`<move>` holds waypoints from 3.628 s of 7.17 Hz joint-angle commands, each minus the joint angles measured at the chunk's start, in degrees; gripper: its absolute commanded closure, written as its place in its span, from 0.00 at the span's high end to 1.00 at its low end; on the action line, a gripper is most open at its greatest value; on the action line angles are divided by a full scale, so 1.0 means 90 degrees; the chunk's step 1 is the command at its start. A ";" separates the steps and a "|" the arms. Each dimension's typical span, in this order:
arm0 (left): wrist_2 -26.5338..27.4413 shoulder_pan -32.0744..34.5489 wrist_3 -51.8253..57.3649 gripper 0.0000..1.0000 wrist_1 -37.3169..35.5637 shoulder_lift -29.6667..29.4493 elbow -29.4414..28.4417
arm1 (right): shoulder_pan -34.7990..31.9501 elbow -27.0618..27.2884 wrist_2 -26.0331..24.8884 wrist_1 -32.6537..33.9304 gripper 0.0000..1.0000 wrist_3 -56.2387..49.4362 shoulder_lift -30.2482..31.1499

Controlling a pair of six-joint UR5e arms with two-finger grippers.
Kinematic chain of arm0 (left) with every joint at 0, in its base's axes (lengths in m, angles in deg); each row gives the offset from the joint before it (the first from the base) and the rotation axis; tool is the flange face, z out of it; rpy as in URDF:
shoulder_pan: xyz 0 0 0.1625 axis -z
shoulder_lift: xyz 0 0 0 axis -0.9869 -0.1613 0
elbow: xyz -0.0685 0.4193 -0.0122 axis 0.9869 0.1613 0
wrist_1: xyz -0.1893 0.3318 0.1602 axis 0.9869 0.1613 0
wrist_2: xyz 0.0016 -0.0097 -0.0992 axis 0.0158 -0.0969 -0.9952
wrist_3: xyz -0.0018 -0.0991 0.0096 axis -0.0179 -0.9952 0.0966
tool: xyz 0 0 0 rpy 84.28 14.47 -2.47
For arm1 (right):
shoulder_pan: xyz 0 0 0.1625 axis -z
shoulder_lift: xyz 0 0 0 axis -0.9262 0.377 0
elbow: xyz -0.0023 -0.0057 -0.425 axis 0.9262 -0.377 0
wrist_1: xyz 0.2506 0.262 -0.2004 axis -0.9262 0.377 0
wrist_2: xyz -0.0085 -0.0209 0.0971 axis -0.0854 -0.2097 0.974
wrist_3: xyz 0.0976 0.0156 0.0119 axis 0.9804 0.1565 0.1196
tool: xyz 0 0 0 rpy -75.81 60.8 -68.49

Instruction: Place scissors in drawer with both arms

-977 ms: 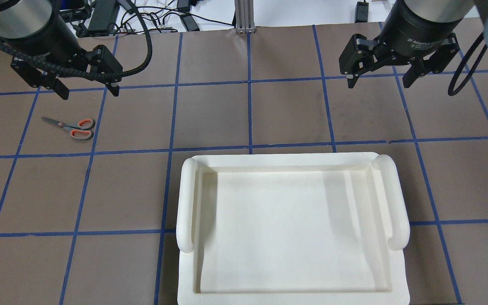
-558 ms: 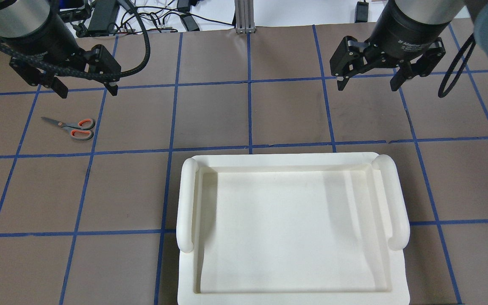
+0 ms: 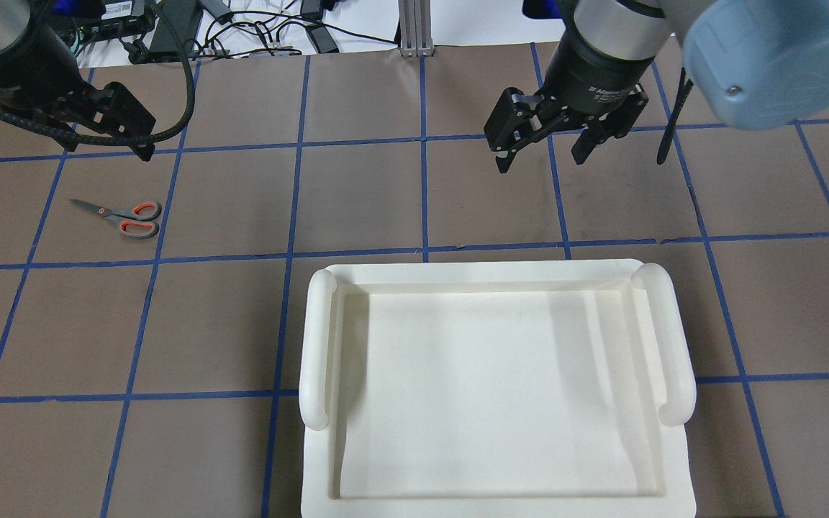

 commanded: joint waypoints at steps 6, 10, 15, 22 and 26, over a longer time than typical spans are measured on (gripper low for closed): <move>0.0013 -0.1421 0.6891 1.00 -0.0784 -0.1378 0.0534 | -0.0810 -0.0350 -0.0555 -0.0699 0.96 -0.6402 -0.1426; 0.0013 -0.1599 0.8555 1.00 -0.1694 -0.2277 0.0533 | -0.0901 -0.0282 -0.0557 -0.0786 0.94 -0.7218 -0.1867; -0.0055 -0.1697 1.0111 1.00 -0.2940 -0.2989 0.0358 | -0.0940 -0.0117 -0.0537 -0.0922 0.94 -0.7120 -0.1965; -0.0104 -0.1687 1.1110 0.94 -0.3219 -0.3665 -0.0043 | -0.0940 -0.0048 -0.0547 -0.0660 0.68 -0.7198 -0.1966; -0.0280 -0.1706 1.1041 0.90 -0.3170 -0.3812 -0.0198 | -0.0940 -0.0194 -0.0547 -0.0211 0.63 -0.7189 -0.2102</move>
